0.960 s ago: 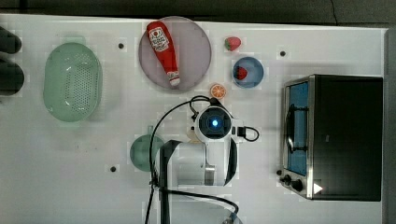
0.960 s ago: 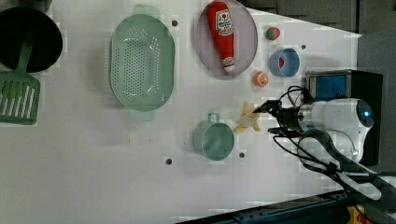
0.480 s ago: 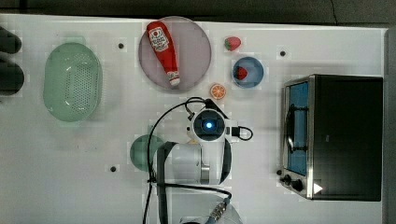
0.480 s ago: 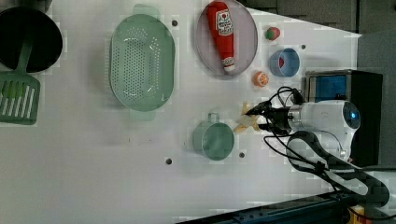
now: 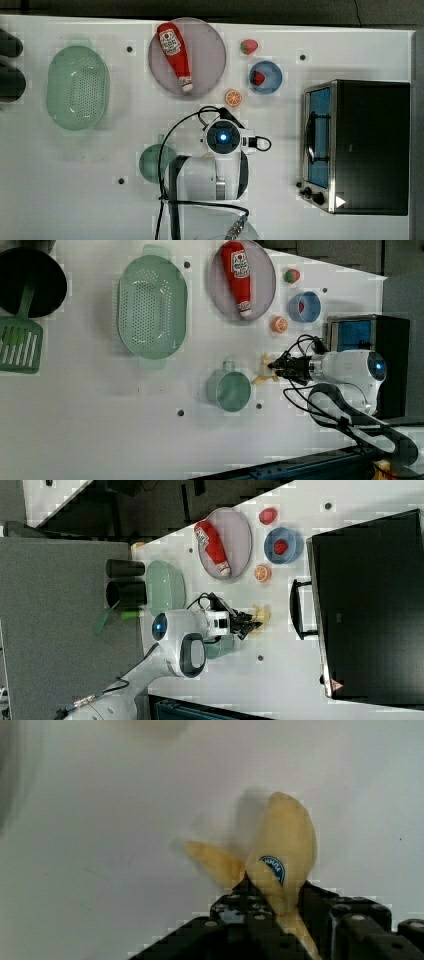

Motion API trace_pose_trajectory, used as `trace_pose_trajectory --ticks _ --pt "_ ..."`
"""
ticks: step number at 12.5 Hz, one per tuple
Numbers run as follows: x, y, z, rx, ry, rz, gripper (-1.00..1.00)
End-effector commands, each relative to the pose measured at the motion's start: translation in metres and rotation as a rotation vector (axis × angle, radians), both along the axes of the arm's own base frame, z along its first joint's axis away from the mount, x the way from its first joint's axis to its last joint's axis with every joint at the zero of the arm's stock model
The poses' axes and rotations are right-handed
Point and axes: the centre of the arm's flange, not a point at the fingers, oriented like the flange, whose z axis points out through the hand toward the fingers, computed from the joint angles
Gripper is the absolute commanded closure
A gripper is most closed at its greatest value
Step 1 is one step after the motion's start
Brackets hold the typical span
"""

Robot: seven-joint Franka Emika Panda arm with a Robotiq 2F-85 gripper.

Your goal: Pick banana from table and place on oven.

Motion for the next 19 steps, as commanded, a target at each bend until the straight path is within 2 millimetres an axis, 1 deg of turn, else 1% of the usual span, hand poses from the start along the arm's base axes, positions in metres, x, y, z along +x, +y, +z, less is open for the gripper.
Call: trace_pose_trajectory --ticks 1,2,4,6,8,9,11,13,15,16,17,19 --pt "0.026 0.0 0.066 0.006 -0.138 -0.035 0.47" --pt "0.029 0.0 0.095 0.006 -0.163 -0.036 0.47" --pt "0.03 0.0 0.159 0.004 -0.178 -0.037 0.47" --pt "0.026 -0.001 0.227 0.001 -0.171 -0.042 0.47" --pt "0.019 -0.004 0.29 -0.002 -0.137 -0.051 0.47" --pt "0.017 -0.006 0.316 -0.002 -0.11 -0.057 0.47" --pt "0.017 -0.011 0.359 -0.003 -0.072 -0.07 0.47" --pt "0.022 -0.025 0.388 -0.001 -0.059 -0.096 0.47" --pt "0.032 -0.05 0.405 0.003 -0.092 -0.14 0.47" --pt "0.035 -0.069 0.406 0.004 -0.096 -0.16 0.47" --pt "0.037 -0.09 0.404 0.006 -0.092 -0.17 0.47" --pt "0.034 -0.135 0.391 0.009 -0.073 -0.166 0.47"
